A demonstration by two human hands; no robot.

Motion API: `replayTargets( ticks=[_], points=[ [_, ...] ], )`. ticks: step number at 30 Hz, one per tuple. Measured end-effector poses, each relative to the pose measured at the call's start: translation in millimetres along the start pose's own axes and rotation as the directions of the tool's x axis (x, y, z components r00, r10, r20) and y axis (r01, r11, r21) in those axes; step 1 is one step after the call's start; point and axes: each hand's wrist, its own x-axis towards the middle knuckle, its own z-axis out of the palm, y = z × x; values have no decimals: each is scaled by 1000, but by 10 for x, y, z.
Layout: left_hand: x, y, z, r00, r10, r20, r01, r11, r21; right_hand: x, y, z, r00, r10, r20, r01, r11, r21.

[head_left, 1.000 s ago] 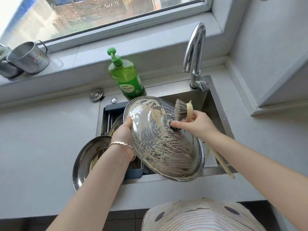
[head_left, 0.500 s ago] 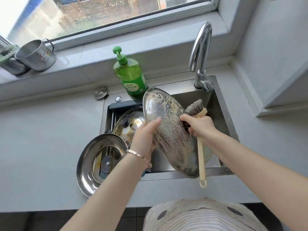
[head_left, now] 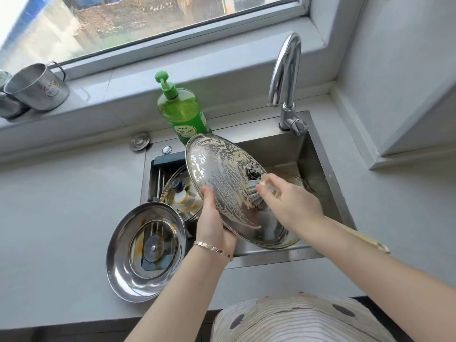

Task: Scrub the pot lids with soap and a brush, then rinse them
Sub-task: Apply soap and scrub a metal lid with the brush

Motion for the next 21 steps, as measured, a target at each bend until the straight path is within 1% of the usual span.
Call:
replayTargets(
  ticks=[2, 4, 6, 7, 9, 11, 12, 14, 16, 18, 19, 21],
  points=[
    [-8, 19, -30, 1000, -1, -9, 1, 1000, -12, -7, 57, 30, 999, 44, 12, -45, 997, 59],
    [-17, 80, -95, 1000, 14, -10, -14, 998, -54, 2, 202, -9, 988, 146, 44, -151, 976, 156],
    [-31, 99, -133, 1000, 29, 2, -28, 998, -51, 9, 315, -25, 975, 215, 53, -221, 949, 226],
    [-49, 81, -121, 1000, 26, 16, -25, 999, -35, 8, 316, -2, 977, 209, 44, -213, 942, 258],
    [-54, 26, -68, 999, 16, 27, -17, 999, 34, 12, 213, 62, 993, 116, -6, -109, 950, 291],
    [-52, 11, -13, 999, 26, 36, -28, 998, 61, 25, 103, 76, 999, 43, -32, -30, 944, 329],
    [-52, 31, -4, 998, 36, 45, -39, 998, 50, 50, 94, 56, 998, 45, -33, -29, 927, 374],
    [-55, 67, -19, 997, 42, 62, -44, 999, 26, 130, 193, 18, 994, 112, -14, -94, 889, 448],
    [-60, 49, -38, 997, 41, 68, -43, 998, 34, 162, 267, 20, 984, 178, -6, -155, 874, 460],
    [-69, 21, -24, 998, 46, 51, -49, 997, 61, 169, 228, 60, 989, 149, -9, -128, 876, 464],
    [-67, 23, -17, 997, 57, 51, -60, 996, 70, 168, 206, 77, 992, 129, 9, -116, 861, 495],
    [-85, 70, 16, 995, 86, 53, -90, 992, 88, 194, 249, 85, 989, 139, 40, -136, 797, 589]
  ],
)
